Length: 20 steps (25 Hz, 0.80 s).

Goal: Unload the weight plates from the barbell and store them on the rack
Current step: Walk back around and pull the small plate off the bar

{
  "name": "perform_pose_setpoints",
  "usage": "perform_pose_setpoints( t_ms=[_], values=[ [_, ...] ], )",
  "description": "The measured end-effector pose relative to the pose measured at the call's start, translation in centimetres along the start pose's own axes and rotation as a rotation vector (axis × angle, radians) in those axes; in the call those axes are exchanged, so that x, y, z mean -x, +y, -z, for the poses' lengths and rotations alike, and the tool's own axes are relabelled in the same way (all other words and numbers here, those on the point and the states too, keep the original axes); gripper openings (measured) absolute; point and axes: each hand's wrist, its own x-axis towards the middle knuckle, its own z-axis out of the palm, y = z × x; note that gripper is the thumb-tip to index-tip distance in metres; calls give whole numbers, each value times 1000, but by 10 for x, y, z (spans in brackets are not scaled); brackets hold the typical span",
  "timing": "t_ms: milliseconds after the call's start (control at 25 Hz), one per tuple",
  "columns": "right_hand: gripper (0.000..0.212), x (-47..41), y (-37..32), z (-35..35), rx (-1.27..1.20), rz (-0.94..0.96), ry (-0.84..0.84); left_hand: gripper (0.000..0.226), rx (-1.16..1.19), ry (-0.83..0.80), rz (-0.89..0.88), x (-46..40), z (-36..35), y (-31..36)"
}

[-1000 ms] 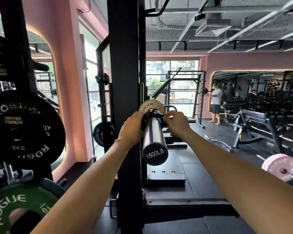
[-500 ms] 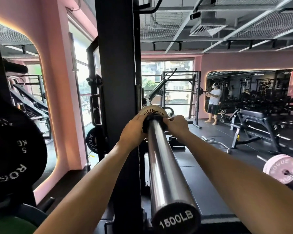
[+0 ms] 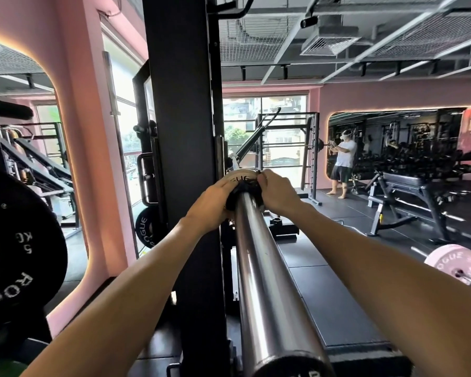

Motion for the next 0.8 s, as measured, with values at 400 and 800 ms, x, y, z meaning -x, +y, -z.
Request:
perform_pose_setpoints(
  t_ms=[400, 800],
  values=[
    [68, -1, -5, 12, 210, 141, -345, 64, -35, 9, 7, -1, -5, 5],
    [70, 2, 5, 9, 107, 185, -237, 63, 262, -41, 462, -27, 22, 16]
  ],
)
